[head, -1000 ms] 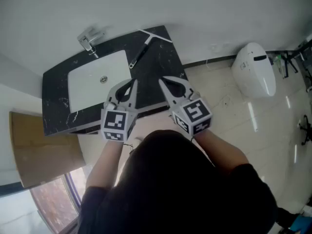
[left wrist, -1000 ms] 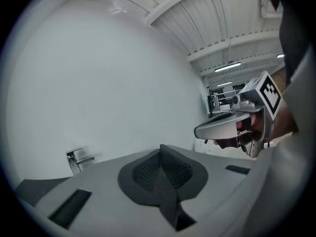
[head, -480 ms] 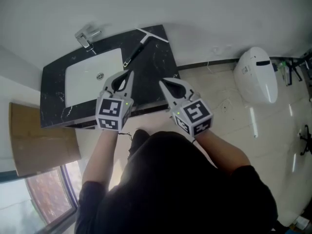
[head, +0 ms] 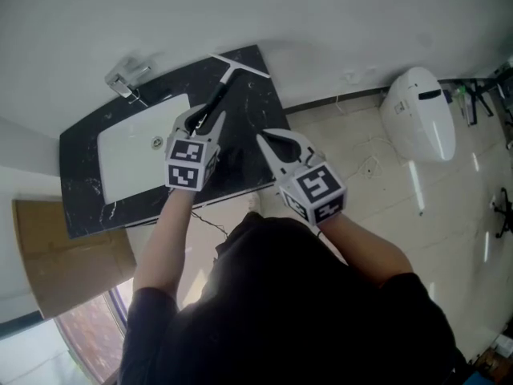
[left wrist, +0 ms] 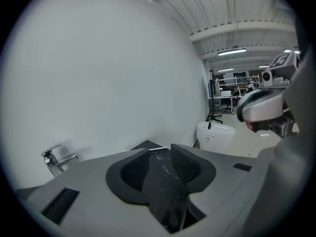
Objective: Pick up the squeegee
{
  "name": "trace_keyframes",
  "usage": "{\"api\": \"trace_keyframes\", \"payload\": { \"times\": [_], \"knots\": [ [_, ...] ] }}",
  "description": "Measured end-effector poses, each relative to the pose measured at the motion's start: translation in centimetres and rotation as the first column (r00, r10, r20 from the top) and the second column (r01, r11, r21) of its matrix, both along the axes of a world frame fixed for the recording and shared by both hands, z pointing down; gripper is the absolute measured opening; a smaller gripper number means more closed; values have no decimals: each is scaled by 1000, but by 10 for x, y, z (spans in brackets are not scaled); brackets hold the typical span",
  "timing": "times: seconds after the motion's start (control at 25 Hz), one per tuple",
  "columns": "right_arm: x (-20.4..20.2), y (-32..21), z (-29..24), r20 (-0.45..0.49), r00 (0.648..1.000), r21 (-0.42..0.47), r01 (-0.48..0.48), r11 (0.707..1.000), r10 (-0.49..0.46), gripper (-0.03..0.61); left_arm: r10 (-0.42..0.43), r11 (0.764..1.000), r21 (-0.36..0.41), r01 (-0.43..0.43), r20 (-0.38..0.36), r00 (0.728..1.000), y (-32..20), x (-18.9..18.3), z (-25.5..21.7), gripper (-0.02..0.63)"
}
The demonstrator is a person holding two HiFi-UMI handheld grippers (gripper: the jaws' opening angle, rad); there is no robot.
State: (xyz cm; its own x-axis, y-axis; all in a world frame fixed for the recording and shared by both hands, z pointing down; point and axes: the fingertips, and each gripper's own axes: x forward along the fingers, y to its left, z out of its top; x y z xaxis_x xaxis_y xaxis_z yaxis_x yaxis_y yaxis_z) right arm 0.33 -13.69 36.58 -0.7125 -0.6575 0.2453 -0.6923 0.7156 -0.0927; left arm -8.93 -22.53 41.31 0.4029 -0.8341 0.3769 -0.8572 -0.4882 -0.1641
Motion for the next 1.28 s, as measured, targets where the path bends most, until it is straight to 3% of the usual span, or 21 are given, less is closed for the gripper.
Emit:
{"api": "trace_keyframes", "payload": {
  "times": [0.24, 0.28, 0.56, 0.96, 1.16, 1.28],
  "knots": [
    [-10, -50, 15, -18, 999, -44, -44, 998, 43, 1, 22, 995, -97, -19, 26, 999, -77, -12, 48, 199],
    [-12, -57, 18, -24, 999, -53, -48, 997, 47, 0, 25, 993, -112, -22, 26, 999, -88, -13, 57, 231],
    [-18, -100, 41, -29, 996, -123, -91, 988, 88, 0, 36, 970, -241, -21, 55, 998, -149, -13, 127, 235],
    [-16, -128, 64, -46, 991, -184, -128, 975, 122, 2, 32, 955, -295, -8, 76, 997, -184, -15, 175, 235],
    [-11, -131, 67, -54, 990, -185, -141, 973, 133, 2, 15, 961, -275, 16, 110, 994, -188, -18, 178, 129],
    [-9, -129, 65, -51, 990, -185, -141, 973, 134, 0, 7, 961, -276, 27, 124, 992, -188, -18, 178, 107]
  ]
}}
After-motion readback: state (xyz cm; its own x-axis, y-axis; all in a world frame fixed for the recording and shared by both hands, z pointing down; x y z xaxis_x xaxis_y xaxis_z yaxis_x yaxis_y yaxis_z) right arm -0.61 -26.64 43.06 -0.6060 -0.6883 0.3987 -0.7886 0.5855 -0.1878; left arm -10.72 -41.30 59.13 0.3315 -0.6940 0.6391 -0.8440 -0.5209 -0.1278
